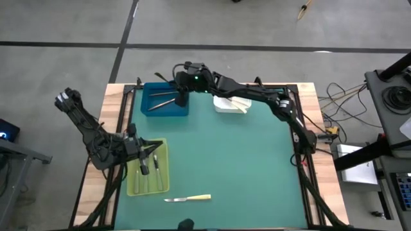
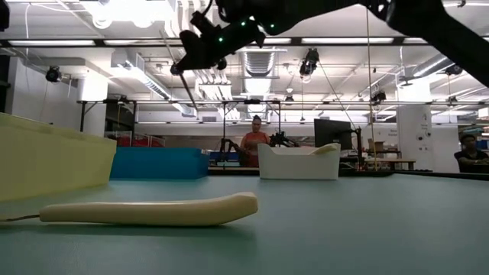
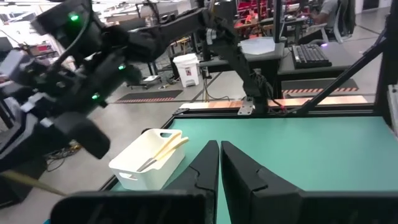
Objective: Sort silverware by color (type)
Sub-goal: Put the gold knife into the blue bin
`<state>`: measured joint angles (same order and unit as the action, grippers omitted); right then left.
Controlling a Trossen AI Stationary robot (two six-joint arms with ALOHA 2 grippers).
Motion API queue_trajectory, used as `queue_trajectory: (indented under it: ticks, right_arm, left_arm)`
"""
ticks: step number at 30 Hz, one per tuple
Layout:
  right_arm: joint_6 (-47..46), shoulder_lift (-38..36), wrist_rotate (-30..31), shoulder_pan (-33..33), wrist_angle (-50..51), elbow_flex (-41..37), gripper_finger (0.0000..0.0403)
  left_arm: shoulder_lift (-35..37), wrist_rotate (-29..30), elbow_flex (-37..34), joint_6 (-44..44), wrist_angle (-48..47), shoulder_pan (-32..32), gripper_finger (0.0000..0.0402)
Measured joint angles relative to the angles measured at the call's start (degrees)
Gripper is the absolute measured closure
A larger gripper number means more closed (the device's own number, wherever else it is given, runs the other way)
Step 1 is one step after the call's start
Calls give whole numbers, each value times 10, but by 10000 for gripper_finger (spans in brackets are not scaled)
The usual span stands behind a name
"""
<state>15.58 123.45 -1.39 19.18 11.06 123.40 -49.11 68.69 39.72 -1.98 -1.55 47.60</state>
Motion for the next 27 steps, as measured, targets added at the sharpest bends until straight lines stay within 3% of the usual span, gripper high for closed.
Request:
queue_trajectory:
  ticks: [5,18,27]
  right_arm:
    - [11,37,-4,10,21,41,391]
    - [74,116,-1,22,6,67,391]
    - [97,145,-6,22,-6,67,391]
  left_arm:
    - [5,22,0,0,-1,24,402]
    - [12,178,0,26,-8,55,402]
    - [58,199,0,60,-6,54,402]
